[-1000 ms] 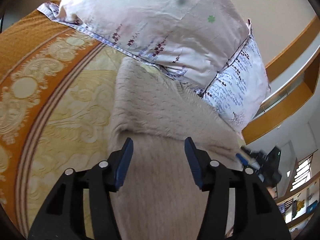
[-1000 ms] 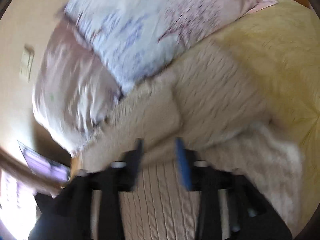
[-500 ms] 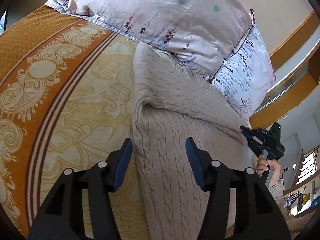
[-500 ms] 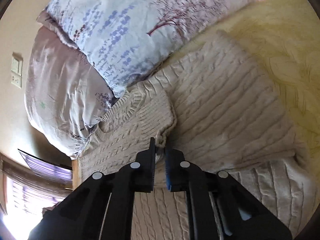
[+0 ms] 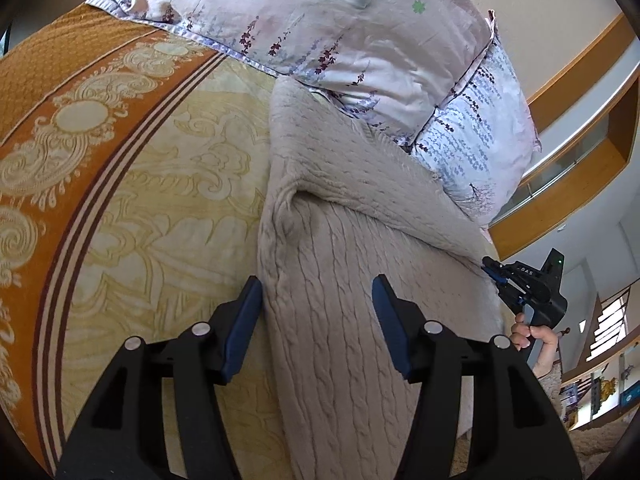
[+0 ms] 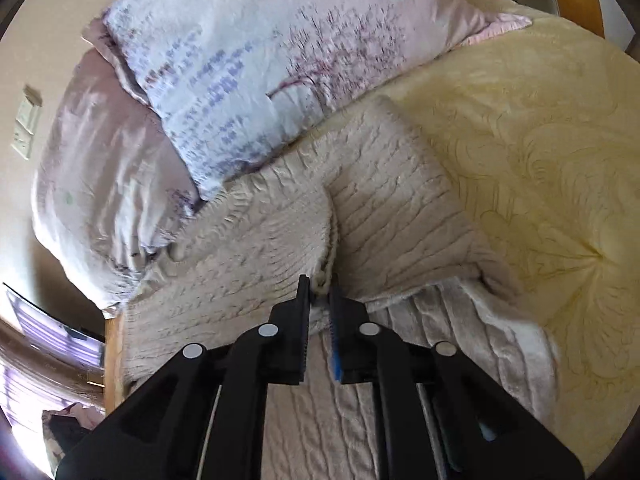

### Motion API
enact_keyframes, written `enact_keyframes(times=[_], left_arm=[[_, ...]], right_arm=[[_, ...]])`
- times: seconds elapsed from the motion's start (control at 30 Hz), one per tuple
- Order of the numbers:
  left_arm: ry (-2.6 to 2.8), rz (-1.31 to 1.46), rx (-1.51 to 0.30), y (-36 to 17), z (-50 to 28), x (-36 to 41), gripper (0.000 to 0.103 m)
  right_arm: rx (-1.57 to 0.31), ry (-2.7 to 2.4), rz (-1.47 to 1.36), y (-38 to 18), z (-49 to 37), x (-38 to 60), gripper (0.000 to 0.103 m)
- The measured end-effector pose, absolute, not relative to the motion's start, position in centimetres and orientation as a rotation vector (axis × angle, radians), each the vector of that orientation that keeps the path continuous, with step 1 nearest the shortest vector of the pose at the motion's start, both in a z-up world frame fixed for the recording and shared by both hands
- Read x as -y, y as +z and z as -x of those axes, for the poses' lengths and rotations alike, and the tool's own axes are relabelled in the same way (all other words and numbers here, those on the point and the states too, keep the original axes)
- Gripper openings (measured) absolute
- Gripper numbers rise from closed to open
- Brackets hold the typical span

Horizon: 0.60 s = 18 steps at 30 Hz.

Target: Fold small clothes

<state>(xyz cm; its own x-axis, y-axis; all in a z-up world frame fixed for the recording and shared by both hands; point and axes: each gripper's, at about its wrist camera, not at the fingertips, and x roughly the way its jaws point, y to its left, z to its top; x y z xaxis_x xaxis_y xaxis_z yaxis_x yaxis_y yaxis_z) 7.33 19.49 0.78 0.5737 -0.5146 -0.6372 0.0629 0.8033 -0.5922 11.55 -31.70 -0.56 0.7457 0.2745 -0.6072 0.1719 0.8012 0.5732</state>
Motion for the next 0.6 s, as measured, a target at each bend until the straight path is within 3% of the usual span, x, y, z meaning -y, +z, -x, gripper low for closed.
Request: enact_keyframes(times=[0.07, 0.1, 0.43, 0.6], left_arm=[[-0.376, 0.572, -0.903, 0.6, -6.7, -19.6, 0.056], [-0.384, 0.579, -0.902, 0.6, -6.4, -19.6, 0.056], [-0.476, 0.649, -0.888, 0.1, -3.0, -18.6, 0.052], [-0.538, 0.689, -0.882, -0.4, -0.7, -17.9, 0.04]], right_arm=[[-0.717, 0.064, -0.652, -0.1, -10.1, 32.6, 0.049], [-0.71, 0.066, -0.645, 0.1, -8.8, 33.5, 0.052], [-0.781, 0.099, -0.674, -3.1, -1.0, 39.0, 0.052], [-0.805, 0.267, -0.734, -4.7, 1.3, 38.4, 0.04]])
